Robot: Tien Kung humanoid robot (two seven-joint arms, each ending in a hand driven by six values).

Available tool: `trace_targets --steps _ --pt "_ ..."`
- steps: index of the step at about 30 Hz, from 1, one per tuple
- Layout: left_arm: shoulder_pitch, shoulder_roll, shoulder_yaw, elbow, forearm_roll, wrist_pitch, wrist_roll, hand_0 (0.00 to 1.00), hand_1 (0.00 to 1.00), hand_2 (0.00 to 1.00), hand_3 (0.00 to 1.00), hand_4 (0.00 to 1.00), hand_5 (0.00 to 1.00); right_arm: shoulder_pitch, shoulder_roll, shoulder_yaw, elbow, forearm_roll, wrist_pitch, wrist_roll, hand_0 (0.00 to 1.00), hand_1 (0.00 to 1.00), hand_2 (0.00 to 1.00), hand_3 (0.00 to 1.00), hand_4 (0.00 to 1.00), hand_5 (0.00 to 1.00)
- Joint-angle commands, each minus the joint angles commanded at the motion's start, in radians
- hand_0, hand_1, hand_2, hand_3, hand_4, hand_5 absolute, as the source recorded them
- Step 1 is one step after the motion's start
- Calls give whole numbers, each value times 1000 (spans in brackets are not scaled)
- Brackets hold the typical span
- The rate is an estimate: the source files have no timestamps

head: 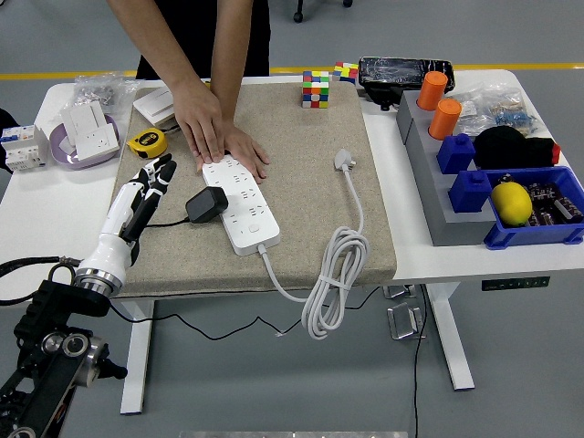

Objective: Pick up the plug,place it near the board,insert it into the board,press the button

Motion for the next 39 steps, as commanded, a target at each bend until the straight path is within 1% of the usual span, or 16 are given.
trace_targets --steps 3,6,10,12,14,23,28,33,39 --pt "-1 -1 8 28 26 -35 -8 998 998 998 955 998 998 0 1 0 0 -1 0 -1 824 796 754 759 998 998" --pt "-2 -2 13 52 53 -60 -14 998 998 998 955 998 998 0 1 -1 0 -1 0 -1 824 796 754 759 998 998" --pt "-4 -1 20 73 65 -82 -14 998 998 998 960 998 998 -2 2 0 -1 0 1 -1 824 796 754 758 998 998" --pt "-9 -1 20 90 56 -101 -15 998 998 998 960 998 998 -3 2 0 -1 2 2 -1 824 796 754 758 998 998" --pt "-13 -1 21 105 57 -108 -20 998 998 998 960 998 998 -3 2 2 -1 2 2 0 824 796 754 758 998 998" --pt "-41 -10 16 180 81 -111 -40 998 998 998 957 998 998 -2 3 5 -1 3 7 2 821 793 753 758 998 998" --pt "-50 -11 7 192 100 -110 -56 998 998 998 956 998 998 -2 3 6 0 4 7 3 820 792 753 758 998 998" --pt "-55 -10 -2 196 149 -98 -74 998 998 996 953 998 998 1 1 6 0 5 7 2 820 792 753 758 998 998" --pt "-70 -12 -8 229 174 -93 -88 998 998 996 953 998 998 2 2 7 0 6 7 3 820 792 753 758 998 998"
